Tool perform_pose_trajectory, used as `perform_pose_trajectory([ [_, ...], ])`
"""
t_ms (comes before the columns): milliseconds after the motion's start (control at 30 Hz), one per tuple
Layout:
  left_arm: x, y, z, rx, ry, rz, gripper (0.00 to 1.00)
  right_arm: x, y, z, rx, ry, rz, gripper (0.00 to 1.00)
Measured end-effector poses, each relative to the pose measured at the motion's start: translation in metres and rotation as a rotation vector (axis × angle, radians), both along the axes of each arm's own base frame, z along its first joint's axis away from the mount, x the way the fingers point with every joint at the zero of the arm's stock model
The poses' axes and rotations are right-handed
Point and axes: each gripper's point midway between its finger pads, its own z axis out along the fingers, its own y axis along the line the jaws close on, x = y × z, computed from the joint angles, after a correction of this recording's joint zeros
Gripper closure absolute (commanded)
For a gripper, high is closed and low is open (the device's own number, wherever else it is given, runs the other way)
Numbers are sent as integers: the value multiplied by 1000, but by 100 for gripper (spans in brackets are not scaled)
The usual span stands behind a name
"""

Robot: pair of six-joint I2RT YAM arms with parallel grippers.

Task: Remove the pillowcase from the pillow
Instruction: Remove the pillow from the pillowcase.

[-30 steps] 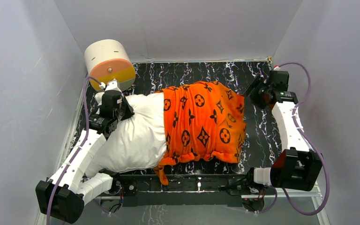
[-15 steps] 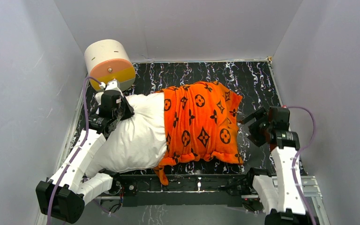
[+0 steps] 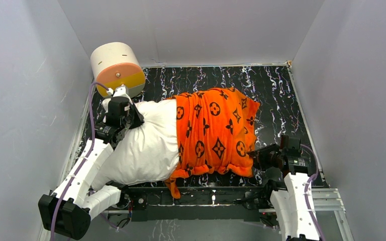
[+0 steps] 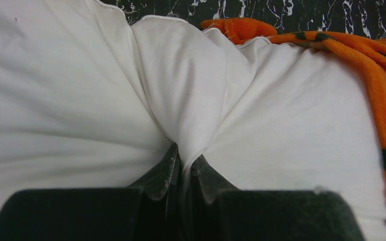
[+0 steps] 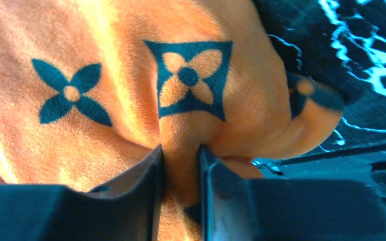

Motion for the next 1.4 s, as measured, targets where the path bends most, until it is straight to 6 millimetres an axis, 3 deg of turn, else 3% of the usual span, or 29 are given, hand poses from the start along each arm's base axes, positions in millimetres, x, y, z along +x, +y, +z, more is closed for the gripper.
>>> perform_pose_trajectory([
  [67, -1, 0, 1, -2, -1, -3, 100, 6, 2, 1, 24, -7, -6, 97],
  [200, -2, 0, 2, -2, -3, -2, 100, 25, -15, 16, -69, -50, -70, 100],
  [333, -3, 1, 1, 1, 1, 1, 100, 51, -60, 61, -340, -140, -156, 100],
  [433, -3, 3, 0, 5, 5, 10, 100, 72, -117, 104, -622, -216, -307, 100],
  [500, -3, 2, 0, 5, 4, 15, 100, 76, -144, 125, -768, -237, -358, 100],
  [600, -3, 3, -3, 0, 3, 27, 100, 78, -167, 133, -920, -219, -363, 100],
  [700, -3, 2, -4, -9, 2, 31, 100, 86, -175, 131, -1000, -184, -305, 100],
  [767, -3, 3, -5, -9, 1, 35, 100, 97, -176, 127, -1027, -157, -245, 99],
  [833, -3, 3, -4, -5, -1, 37, 100, 107, -173, 121, -1028, -136, -186, 87],
  [967, -4, 4, -2, 3, -12, 28, 100, 124, -155, 110, -956, -160, -63, 45],
  [1033, -5, 5, -1, 6, -16, 25, 100, 129, -144, 108, -907, -202, -15, 30],
  [1100, -5, 5, 0, 3, -18, 21, 100, 130, -130, 104, -842, -237, 38, 24],
  [1400, -5, 2, -1, -3, -16, -10, 100, 114, -54, 70, -459, -336, 215, 18],
])
